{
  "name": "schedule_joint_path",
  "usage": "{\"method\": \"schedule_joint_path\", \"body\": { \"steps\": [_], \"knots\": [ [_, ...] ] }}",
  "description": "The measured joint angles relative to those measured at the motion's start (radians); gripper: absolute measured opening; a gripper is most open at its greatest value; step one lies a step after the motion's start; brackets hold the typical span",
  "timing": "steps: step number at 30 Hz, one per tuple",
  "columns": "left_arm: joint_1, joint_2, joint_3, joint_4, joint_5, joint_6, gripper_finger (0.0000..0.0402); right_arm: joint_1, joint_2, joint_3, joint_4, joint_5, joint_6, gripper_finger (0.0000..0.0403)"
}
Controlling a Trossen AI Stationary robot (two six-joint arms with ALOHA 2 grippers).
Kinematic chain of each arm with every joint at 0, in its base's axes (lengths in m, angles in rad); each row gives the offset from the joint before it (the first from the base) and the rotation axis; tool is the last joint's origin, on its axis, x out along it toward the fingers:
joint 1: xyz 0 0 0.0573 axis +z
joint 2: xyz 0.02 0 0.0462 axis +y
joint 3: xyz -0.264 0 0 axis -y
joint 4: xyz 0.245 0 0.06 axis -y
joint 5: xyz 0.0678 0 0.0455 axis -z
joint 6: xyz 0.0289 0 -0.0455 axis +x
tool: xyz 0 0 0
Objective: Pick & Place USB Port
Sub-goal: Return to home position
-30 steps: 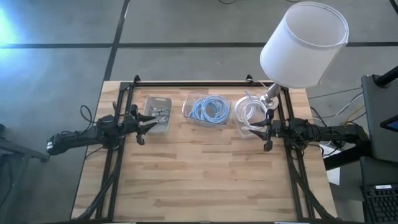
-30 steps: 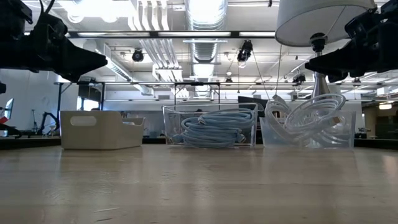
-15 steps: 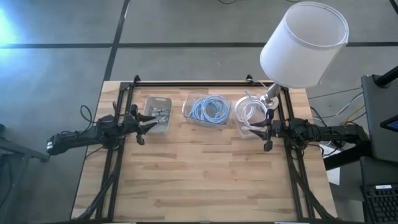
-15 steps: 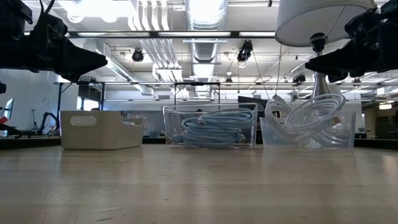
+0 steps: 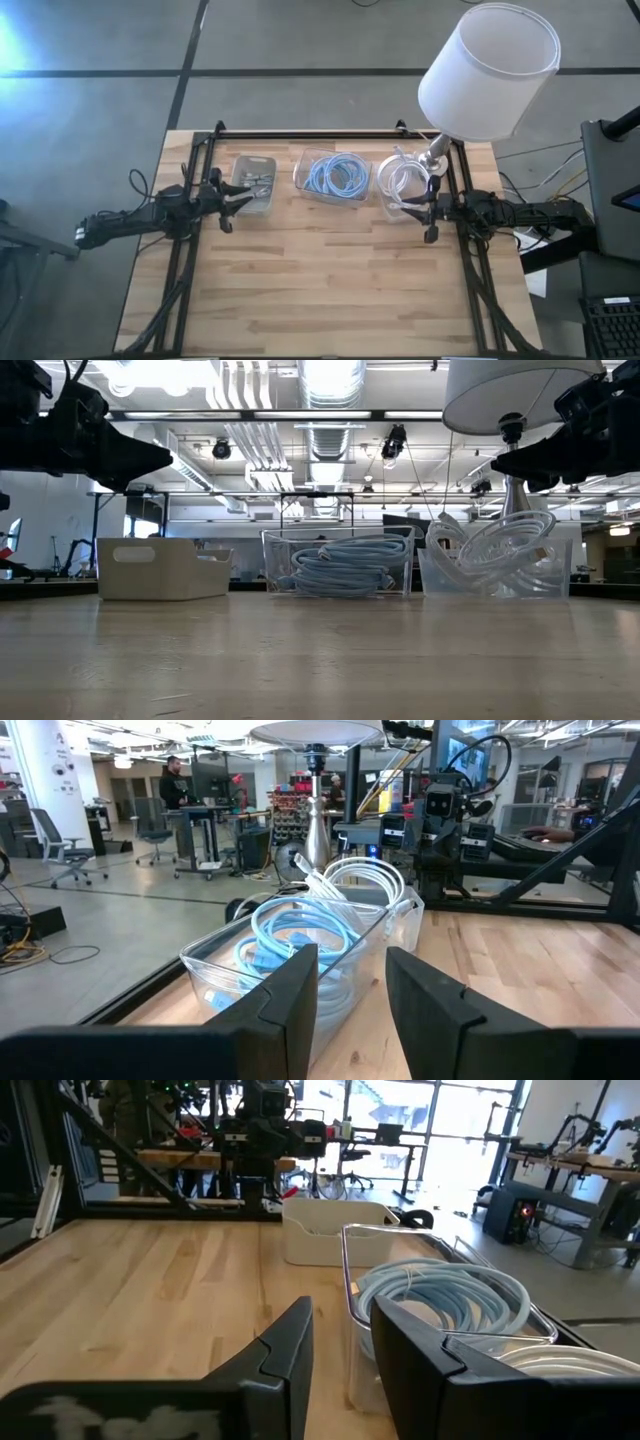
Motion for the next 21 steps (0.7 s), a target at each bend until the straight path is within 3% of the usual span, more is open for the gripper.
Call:
{"method": "schedule_joint_path", "body": {
  "steps": [11, 21],
  "knots": [
    [-0.001, 0.0, 0.0, 0.0, 0.0, 0.0, 0.0124, 0.0, 0.0, 0.0, 0.0, 0.0, 0.002, 0.0107],
    [-0.001, 0.0, 0.0, 0.0, 0.0, 0.0, 0.0124, 0.0, 0.0, 0.0, 0.0, 0.0, 0.002, 0.0091]
  ]
}}
